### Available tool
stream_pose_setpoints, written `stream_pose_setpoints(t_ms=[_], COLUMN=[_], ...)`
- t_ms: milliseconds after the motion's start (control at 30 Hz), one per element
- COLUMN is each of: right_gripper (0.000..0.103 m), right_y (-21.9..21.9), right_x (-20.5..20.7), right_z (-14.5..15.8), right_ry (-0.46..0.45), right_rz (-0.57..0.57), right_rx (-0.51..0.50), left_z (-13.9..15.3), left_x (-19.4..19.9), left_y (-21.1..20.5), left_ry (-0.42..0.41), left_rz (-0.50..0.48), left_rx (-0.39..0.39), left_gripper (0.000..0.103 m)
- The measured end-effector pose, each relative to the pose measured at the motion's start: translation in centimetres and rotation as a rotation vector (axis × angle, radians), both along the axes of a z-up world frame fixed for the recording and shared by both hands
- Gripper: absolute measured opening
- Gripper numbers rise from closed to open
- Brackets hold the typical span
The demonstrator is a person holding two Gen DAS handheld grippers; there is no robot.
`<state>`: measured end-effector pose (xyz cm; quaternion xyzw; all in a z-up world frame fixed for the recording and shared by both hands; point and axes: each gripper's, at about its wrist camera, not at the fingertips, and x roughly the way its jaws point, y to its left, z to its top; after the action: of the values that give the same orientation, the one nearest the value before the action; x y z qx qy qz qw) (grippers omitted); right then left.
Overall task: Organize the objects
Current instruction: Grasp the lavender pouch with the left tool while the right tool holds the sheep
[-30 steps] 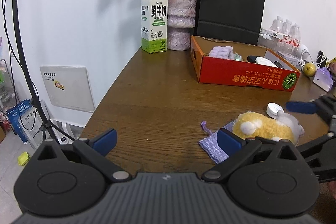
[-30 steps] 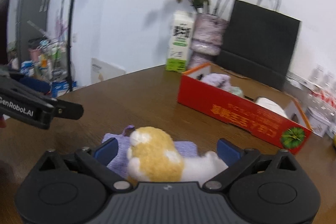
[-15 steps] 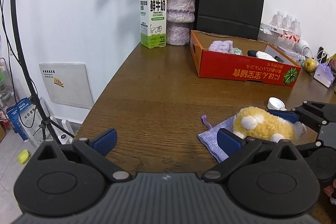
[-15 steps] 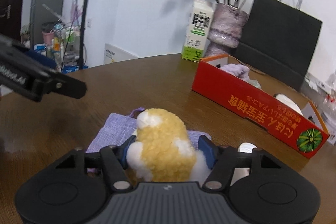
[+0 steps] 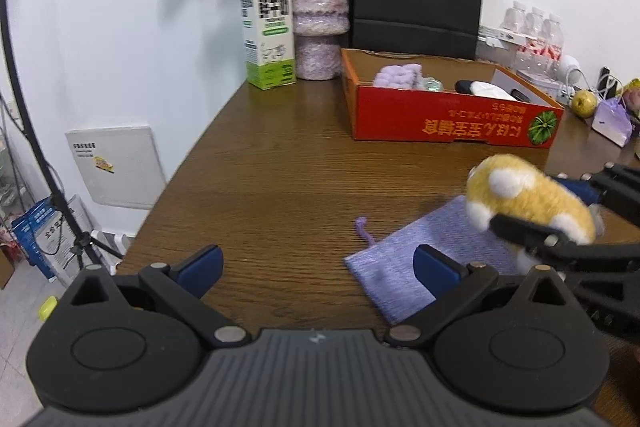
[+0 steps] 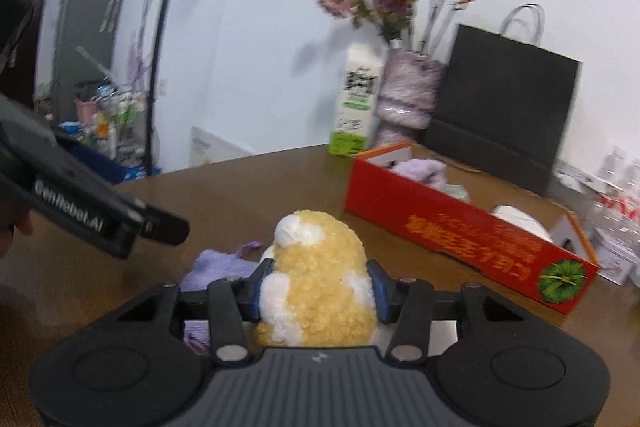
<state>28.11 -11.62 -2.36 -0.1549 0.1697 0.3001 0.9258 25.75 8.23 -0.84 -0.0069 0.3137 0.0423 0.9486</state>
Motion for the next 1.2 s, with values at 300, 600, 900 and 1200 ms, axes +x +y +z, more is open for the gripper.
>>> stream_pose_setpoints(t_ms=[300, 600, 900, 1200], right_gripper=[0.047, 0.047, 0.048, 0.048], right_y=[-4.5, -7.8, -8.8, -8.5], right_x=[0.4, 0.8, 1.0, 0.9], right_z=[0.5, 0.1, -0.3, -0.5], right_ry=[-0.006, 0.006, 0.023, 0.028], right_rz=[-0.093, -0.162, -0.165, -0.154], right_rx=[0.054, 0.077, 0.096, 0.088], left_z=[-1.5, -2.8, -3.9, -4.1], left_x=[2.0, 3.9, 6.6, 9.0], left_y=[-3.7, -6.3, -5.8, -6.4], left_ry=[0.065, 0.113, 0.139, 0.114], left_rz=[-0.104, -0.239, -0.282, -0.27], left_rx=[0.025, 0.028, 0.036, 0.021], left_gripper=[0.103, 0.103, 0.103, 0.103])
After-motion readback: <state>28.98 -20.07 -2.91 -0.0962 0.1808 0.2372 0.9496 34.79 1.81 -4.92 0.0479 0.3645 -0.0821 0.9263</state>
